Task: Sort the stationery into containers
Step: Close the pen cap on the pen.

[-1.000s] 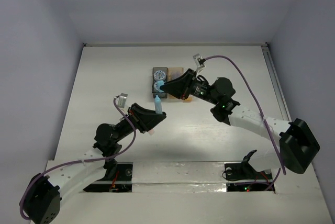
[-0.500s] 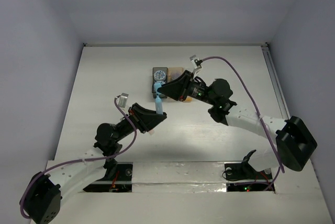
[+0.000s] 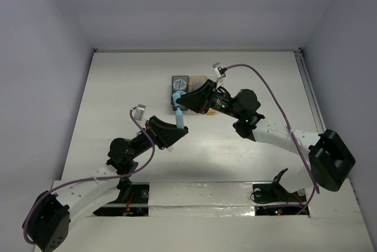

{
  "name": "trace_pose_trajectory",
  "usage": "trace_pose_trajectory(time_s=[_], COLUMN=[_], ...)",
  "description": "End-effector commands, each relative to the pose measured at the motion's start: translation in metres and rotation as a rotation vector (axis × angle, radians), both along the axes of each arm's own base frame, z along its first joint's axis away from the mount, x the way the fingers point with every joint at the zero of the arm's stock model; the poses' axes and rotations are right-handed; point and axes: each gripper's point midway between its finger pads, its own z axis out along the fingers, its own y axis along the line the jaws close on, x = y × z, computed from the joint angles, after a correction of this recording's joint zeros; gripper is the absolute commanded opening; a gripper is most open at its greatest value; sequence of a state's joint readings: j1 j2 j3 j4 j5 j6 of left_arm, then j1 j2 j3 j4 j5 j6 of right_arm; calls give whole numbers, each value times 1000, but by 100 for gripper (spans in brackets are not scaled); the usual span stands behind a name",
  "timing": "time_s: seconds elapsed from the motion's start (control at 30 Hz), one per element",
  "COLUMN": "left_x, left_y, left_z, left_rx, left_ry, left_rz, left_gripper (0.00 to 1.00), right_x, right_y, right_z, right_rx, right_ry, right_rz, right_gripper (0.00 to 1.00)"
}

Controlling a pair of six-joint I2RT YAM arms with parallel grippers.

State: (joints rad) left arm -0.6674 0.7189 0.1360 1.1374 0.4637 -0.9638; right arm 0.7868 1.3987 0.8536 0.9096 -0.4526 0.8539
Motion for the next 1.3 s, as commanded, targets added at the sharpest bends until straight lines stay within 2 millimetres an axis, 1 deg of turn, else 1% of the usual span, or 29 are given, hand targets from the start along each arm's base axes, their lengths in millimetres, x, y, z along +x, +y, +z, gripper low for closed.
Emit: trace_pose_trajectory(time_s=[0.0,0.23,0.57,0.6,0.73,0.87,0.93,1.07,1.13,1.23,1.27], left_x=[-10,-9,-7,-7,-7,-4,-4,-3,-1,1,3], left_y=[3,2,2,2,3,4,5,7,8,8,9], left_z=[25,23,26,26,27,28,30,36,35,37,39], left_rx=[-64,-57,-54,-53,-53,-49,-53,-62,-57,-54,-55], left_ry=[-83,-82,-94,-95,-101,-100,-106,-130,-129,-146,-150], left_rz=[-23,-20,-12,-11,-4,13,22,42,52,71,81], left_gripper=[0,0,0,0,0,0,0,0,0,0,0], right_x=[-3,-7,-12,-16,-16,-25,-26,-31,-31,-39,-39], right_y=[-6,-10,-4,-2,-2,0,-2,-2,-3,0,-1], right_z=[32,34,22,21,15,11,13,7,6,2,2], right_rx=[95,112,98,95,93,98,108,106,109,116,116], right_ry=[-68,-60,-41,-36,-28,-24,-31,-19,-13,-2,1], right_rz=[-22,-22,18,27,32,52,48,56,58,80,79], right_gripper=[4,5,5,5,5,5,5,5,5,4,5])
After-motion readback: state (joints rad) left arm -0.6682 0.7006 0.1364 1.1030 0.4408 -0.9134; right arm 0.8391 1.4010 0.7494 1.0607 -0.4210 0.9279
